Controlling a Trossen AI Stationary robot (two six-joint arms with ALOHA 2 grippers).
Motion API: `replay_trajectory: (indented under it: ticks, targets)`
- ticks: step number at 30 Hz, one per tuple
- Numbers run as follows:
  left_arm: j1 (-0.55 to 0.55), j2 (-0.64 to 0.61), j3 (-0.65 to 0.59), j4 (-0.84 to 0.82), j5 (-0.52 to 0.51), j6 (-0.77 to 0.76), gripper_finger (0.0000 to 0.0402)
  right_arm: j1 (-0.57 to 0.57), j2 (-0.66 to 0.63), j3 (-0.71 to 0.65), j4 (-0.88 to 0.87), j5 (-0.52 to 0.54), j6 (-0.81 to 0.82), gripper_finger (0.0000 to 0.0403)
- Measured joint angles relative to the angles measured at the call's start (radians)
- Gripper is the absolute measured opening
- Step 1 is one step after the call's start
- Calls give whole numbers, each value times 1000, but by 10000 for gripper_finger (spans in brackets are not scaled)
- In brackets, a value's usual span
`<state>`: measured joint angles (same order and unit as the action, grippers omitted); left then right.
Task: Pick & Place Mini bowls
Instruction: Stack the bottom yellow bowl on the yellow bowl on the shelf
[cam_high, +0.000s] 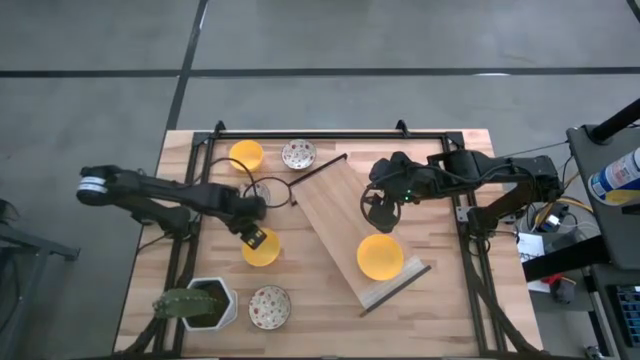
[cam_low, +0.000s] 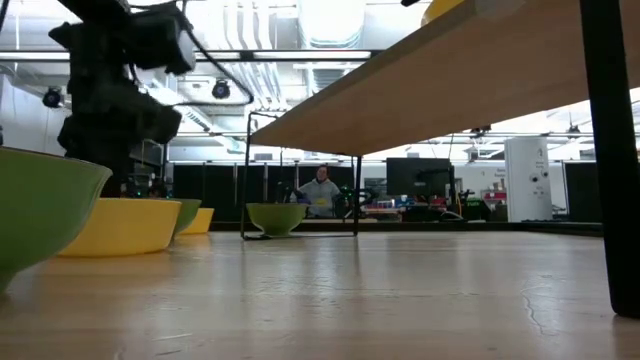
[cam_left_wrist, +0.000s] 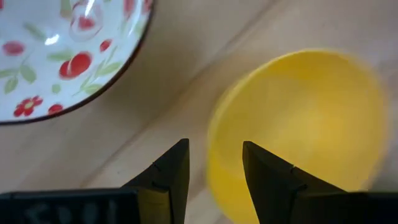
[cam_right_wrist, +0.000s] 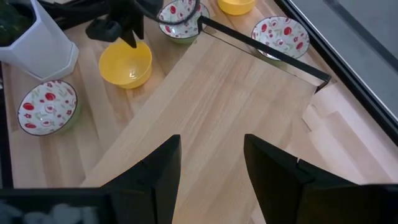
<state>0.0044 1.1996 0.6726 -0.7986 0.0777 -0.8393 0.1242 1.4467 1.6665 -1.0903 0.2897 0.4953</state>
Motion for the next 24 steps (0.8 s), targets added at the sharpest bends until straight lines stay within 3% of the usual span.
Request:
replay_trajectory:
  ticks: [8, 16, 24]
  targets:
    - [0, 49, -38, -1, 29, -22, 132, 0, 0, 0, 5, 0, -1, 171]
    - [1, 48, -38, 40, 20, -40, 12, 0, 0, 0, 13, 0, 2, 171]
    - [-3, -43, 18, 25, 77, -121, 2, 0, 0, 15, 54, -7, 49, 171]
